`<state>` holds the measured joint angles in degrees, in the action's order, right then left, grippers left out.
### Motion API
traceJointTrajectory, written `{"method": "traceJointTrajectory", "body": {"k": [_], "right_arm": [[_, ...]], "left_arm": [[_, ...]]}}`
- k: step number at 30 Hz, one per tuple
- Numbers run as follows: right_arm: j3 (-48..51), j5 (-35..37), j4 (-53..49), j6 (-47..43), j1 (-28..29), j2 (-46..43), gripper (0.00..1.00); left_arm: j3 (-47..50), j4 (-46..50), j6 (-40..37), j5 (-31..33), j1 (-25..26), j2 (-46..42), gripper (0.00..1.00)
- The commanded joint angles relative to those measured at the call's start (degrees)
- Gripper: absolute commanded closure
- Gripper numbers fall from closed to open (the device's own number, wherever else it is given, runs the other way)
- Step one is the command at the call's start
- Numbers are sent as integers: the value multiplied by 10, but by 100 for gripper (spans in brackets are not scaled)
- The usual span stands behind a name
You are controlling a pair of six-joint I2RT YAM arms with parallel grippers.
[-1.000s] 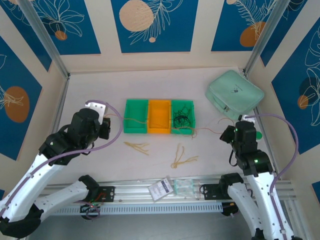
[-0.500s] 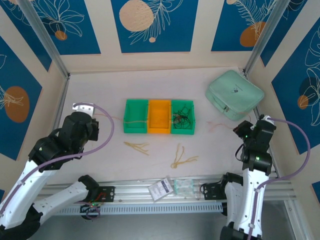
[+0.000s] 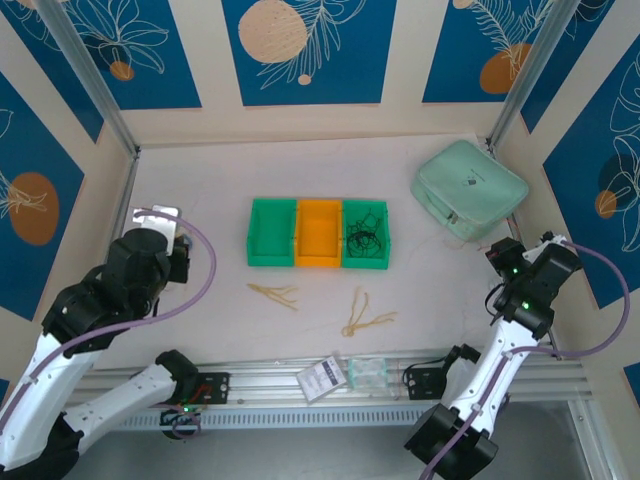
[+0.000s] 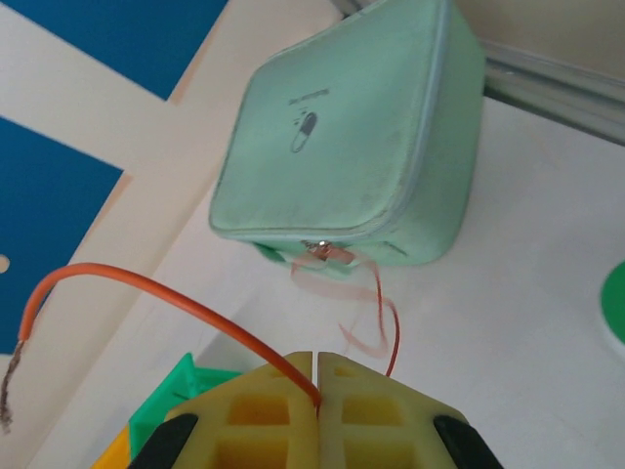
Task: Untangle the cables
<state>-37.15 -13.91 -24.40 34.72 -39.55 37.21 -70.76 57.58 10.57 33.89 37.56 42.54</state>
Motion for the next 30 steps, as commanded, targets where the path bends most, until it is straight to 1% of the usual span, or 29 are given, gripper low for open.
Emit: {"method": "traceJointTrajectory", "body": {"k": [1,4,7,11,15,19,24,30], "right_arm": [[-29,-44,5,-23,12,-2,100],[-47,-55,-7,-34,36,1,100],[-62,-52,-18,-43,77,1,100],[-78,-7,-33,-58,149,0,100],[-93,42,-46,-76,212,7,100],[-96,52,-47,-78,242,18,100],[-91,68,-40,-76,275,24,100],[-91,79,-43,-83,296,26,100]], "left_arm": [[-7,-64,-22,-58,-7,13,91],[-17,-99,-36,-81,-7,28,91],[-17,-150,-51,-109,-7,44,91],[-1,-238,-65,-158,-7,61,90],[-25,-278,-76,-189,-7,100,90],[-57,-310,-90,-217,-7,134,90],[-73,-356,-113,-217,-7,160,90],[-81,-371,-138,-203,-8,180,90]]}}
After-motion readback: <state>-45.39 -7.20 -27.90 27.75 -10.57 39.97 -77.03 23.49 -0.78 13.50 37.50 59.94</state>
